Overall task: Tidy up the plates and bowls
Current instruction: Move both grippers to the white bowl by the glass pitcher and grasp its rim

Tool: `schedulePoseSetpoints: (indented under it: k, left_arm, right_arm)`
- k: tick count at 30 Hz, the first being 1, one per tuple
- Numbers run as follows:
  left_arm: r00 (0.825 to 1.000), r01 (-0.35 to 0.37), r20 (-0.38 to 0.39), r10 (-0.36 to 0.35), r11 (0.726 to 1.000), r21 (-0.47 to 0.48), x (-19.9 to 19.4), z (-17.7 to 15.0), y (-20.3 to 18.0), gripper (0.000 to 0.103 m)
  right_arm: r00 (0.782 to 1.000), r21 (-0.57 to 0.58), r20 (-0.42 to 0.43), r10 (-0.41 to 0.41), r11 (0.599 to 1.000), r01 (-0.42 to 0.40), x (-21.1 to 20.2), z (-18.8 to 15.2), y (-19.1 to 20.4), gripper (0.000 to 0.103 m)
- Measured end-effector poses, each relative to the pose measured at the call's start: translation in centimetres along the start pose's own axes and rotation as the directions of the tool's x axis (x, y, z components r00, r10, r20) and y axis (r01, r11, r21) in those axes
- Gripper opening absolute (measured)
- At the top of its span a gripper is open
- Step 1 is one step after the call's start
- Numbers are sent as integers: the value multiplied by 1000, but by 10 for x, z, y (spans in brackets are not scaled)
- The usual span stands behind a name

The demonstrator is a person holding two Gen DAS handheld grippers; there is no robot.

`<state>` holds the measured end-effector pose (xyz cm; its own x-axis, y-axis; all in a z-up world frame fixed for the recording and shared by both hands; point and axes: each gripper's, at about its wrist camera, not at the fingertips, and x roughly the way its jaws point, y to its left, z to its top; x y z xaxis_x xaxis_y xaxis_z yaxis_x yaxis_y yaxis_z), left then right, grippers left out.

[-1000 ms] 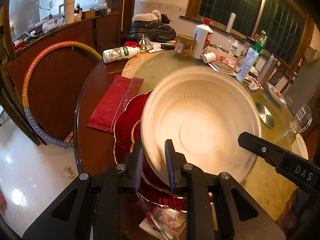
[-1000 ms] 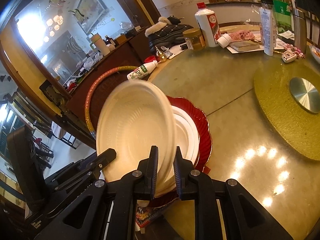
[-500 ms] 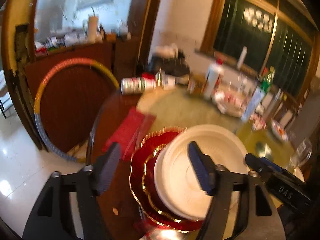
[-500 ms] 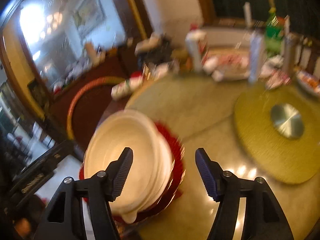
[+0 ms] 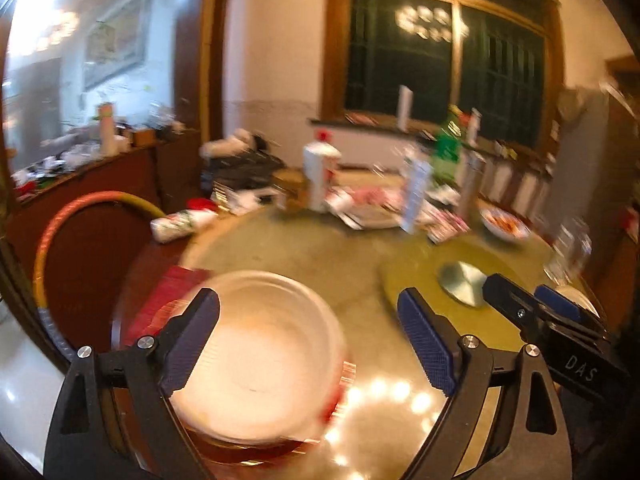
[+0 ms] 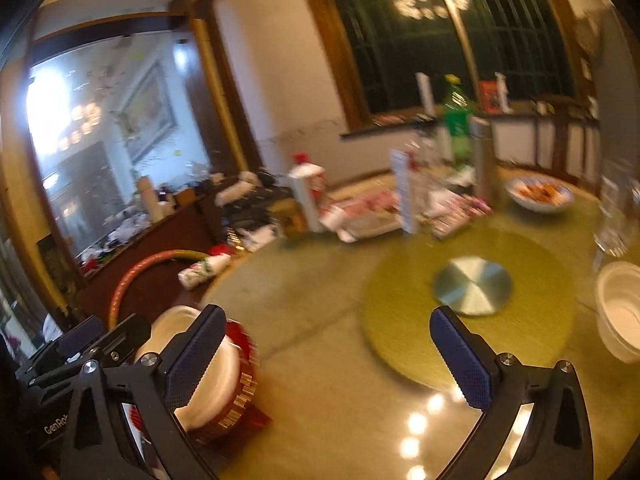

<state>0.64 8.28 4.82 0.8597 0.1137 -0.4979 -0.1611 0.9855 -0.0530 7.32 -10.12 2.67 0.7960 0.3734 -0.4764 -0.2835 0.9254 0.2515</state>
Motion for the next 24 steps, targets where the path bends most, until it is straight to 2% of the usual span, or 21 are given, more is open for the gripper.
schedulePoseSetpoints:
  k: [4, 6, 10, 15, 17, 20, 24]
  left_arm:
    - [993, 74, -94, -67, 994, 76, 19, -5, -48, 91]
    - [986, 111, -136, -98, 989, 93, 27, -8, -69, 91]
    - [956, 197, -236, -171, 976, 89, 48, -15, -109, 91]
    - [900, 297, -350, -258, 953, 62, 72, -20, -159, 91]
    - [867, 348, -394, -306, 937, 39, 81, -20, -184, 91]
    - [827, 393, -439, -351, 919, 7, 94, -18, -215, 91]
    - [792, 440, -455, -408, 897, -39, 107, -15, -258, 91]
  right_arm:
    - [997, 66, -68, -46, 997, 50, -7, -3, -45, 103]
    - [993, 113, -112, -29, 993, 42, -15, -4, -74, 103]
    - [990, 237, -140, 17, 971, 17, -39, -4, -129, 103]
    - [990, 361, -138, -32, 929, 80, -76, -1, -204, 103]
    - [987, 409, -149, -61, 905, 118, -85, -1, -234, 103]
    - [980, 486, -170, -104, 856, 176, -95, -2, -280, 103]
    - [968, 530, -210, -139, 816, 232, -95, -4, -323, 102]
